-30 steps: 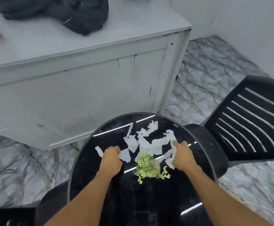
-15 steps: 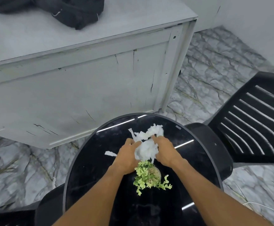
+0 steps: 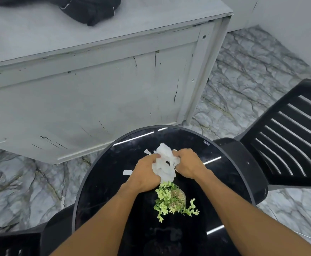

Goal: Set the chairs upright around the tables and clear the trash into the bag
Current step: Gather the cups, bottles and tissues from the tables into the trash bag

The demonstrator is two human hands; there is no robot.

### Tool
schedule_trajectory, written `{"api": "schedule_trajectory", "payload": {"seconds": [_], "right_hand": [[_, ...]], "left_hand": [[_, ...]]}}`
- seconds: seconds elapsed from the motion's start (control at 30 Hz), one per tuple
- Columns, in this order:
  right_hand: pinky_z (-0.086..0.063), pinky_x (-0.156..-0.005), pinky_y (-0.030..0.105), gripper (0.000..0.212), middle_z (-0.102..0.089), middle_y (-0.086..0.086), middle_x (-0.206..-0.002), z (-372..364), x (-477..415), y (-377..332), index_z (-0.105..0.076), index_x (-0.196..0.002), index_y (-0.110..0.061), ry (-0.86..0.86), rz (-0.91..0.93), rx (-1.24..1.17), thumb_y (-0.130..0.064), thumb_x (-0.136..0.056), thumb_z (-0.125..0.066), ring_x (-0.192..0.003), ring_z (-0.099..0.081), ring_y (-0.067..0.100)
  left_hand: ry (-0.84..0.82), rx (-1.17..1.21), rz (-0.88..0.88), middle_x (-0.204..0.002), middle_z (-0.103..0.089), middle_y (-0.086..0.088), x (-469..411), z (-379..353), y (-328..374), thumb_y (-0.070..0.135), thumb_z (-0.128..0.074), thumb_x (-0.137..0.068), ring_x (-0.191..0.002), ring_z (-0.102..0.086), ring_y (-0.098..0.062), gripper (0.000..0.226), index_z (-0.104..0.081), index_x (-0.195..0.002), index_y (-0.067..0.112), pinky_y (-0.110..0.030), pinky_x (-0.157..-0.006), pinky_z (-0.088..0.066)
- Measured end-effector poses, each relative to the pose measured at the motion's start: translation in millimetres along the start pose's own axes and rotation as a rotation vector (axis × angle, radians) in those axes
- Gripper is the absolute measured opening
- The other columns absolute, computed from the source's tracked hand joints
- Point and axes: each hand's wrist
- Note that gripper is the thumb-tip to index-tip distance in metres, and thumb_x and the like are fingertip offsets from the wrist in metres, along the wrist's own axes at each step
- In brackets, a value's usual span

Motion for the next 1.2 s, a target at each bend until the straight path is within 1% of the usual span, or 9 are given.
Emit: {"api": "schedule_trajectory", "payload": {"seconds": [0.1, 0.23, 0.33, 0.47, 0.6, 0.77, 0.93, 1.07, 1.2], "right_hand": [[-0.053, -0.058, 0.029, 0.021, -0.067, -0.002, -0.068, -6, 1, -9, -0.075, -0.072, -0.018, -0.005, -0.057, -0.158, 0.000, -0.072, -0.065, -0.063, -0.060, 0.016], [-0.038, -0.046, 0.020, 0.039, -0.049, -0.010, -0.051, -7, 6, -23, -0.060, -0.048, -0.023, -0.022, -0.017, -0.224, 0.009, -0.068, -0.068, -0.048, -0.042, 0.006], [-0.043, -0.050, 0.017, 0.036, -0.059, -0.014, -0.053, -3, 7, -27, -0.072, -0.057, -0.022, -0.043, 0.020, -0.233, 0.012, -0.066, -0.067, -0.048, -0.051, 0.000], [-0.051, -0.057, 0.019, 0.034, -0.070, -0.012, -0.065, 9, 5, -49, -0.075, -0.064, -0.030, -0.040, 0.102, -0.212, 0.003, -0.067, -0.073, -0.060, -0.063, 0.001], [-0.062, -0.062, 0.032, 0.031, -0.074, 0.003, -0.078, 18, 5, -86, -0.079, -0.087, -0.015, -0.074, 0.142, -0.226, 0.007, -0.065, -0.078, -0.068, -0.072, 0.016], [-0.062, -0.066, 0.037, 0.035, -0.073, 0.001, -0.081, 16, 16, -142, -0.078, -0.091, -0.015, -0.075, 0.227, -0.137, 0.006, -0.063, -0.080, -0.074, -0.070, 0.017], [-0.059, -0.061, 0.033, 0.026, -0.072, 0.005, -0.075, 0, 42, -217, -0.076, -0.085, -0.011, -0.065, 0.352, -0.088, 0.008, -0.067, -0.070, -0.071, -0.070, 0.022], [-0.055, -0.052, 0.029, 0.028, -0.072, 0.002, -0.076, -37, 80, -311, -0.076, -0.083, -0.013, -0.070, 0.505, -0.066, 0.007, -0.065, -0.072, -0.067, -0.067, 0.016], [-0.059, -0.054, 0.031, 0.033, -0.071, 0.008, -0.080, -96, 133, -417, -0.075, -0.088, -0.014, -0.133, 0.660, -0.151, 0.009, -0.064, -0.077, -0.062, -0.067, 0.016]], "left_hand": [[0.023, 0.175, 0.026, -0.116, -0.054, 0.012, 5, -1, 4, 0.013, -0.077, -0.068, -0.103, -0.056, -0.009, 0.083, -0.041, -0.136, 0.044, -0.024, -0.080, -0.052], [0.137, 0.070, 0.000, -0.120, -0.062, 0.008, 7, -5, 2, 0.017, -0.082, -0.077, -0.110, -0.057, -0.010, 0.058, -0.062, -0.130, 0.021, -0.014, -0.086, -0.039], [0.259, 0.032, 0.015, -0.122, -0.066, -0.001, 15, -1, -7, 0.007, -0.072, -0.085, -0.111, -0.058, -0.010, 0.035, -0.070, -0.120, 0.012, -0.014, -0.091, -0.038], [0.325, 0.026, 0.036, -0.124, -0.065, -0.002, 28, 20, -15, 0.010, -0.071, -0.087, -0.108, -0.055, -0.009, 0.035, -0.068, -0.122, 0.011, -0.015, -0.092, -0.037], [0.409, 0.068, 0.050, -0.121, -0.065, -0.002, 43, 46, -17, 0.010, -0.072, -0.087, -0.102, -0.057, -0.010, 0.035, -0.069, -0.121, 0.011, -0.017, -0.088, -0.044], [0.515, 0.078, 0.042, -0.106, -0.067, 0.002, 84, 85, -21, 0.004, -0.069, -0.086, -0.083, -0.057, -0.002, 0.030, -0.073, -0.114, 0.011, 0.000, -0.064, -0.040], [0.626, 0.065, 0.022, -0.081, -0.060, 0.002, 159, 137, -32, -0.002, -0.065, -0.083, -0.074, -0.052, -0.012, 0.017, -0.076, -0.085, 0.011, -0.009, -0.062, -0.040], [0.771, 0.068, 0.079, -0.085, -0.064, 0.004, 242, 187, -69, -0.001, -0.068, -0.083, -0.072, -0.055, -0.008, 0.019, -0.076, -0.099, 0.003, -0.006, -0.059, -0.039], [0.924, 0.095, 0.157, -0.109, -0.072, 0.000, 346, 236, -132, 0.008, -0.073, -0.083, -0.090, -0.063, -0.009, 0.030, -0.074, -0.114, 0.012, -0.015, -0.082, -0.046]]}}
Point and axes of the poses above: each hand's wrist, its own x-axis away from the middle knuckle, its own z-axis out of the back of the hand, y = z × x
